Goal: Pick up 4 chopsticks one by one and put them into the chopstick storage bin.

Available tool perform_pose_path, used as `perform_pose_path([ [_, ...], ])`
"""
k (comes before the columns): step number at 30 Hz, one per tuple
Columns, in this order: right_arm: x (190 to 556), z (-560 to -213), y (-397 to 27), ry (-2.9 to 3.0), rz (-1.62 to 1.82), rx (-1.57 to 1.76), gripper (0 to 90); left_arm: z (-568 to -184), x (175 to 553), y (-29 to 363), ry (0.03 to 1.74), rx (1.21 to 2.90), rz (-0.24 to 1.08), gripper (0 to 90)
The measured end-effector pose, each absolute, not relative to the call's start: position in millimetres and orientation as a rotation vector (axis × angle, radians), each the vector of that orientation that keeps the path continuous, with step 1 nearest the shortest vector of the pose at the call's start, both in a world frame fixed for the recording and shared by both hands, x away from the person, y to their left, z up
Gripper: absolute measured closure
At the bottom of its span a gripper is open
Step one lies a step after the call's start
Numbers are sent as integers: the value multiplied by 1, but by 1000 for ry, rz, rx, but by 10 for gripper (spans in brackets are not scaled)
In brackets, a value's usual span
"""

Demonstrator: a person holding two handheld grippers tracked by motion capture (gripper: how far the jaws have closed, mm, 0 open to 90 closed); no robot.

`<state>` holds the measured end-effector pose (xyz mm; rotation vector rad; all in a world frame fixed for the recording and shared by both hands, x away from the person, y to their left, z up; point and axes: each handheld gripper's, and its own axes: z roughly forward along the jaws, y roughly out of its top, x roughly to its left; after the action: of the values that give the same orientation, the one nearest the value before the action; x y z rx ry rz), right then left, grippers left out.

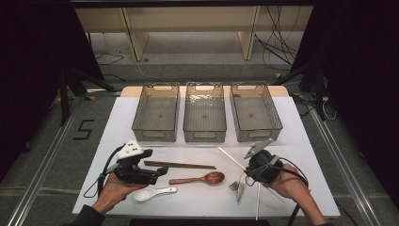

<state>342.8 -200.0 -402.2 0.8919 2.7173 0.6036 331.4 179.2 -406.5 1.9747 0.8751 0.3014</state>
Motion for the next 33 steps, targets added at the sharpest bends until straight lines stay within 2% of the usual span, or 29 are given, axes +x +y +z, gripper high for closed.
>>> perform_pose_path([
  [13,322,-395,-151,2820,557,537,857,-400,339,132,675,2192,217,155],
  [20,317,-397,-143,2847,530,438,857,-399,336,113,541,2298,248,172],
  [24,316,-398,-140,2856,518,414,857,-400,334,104,465,2353,239,201],
  [33,312,-400,-135,2877,498,328,857,-407,331,87,318,2466,231,338],
])
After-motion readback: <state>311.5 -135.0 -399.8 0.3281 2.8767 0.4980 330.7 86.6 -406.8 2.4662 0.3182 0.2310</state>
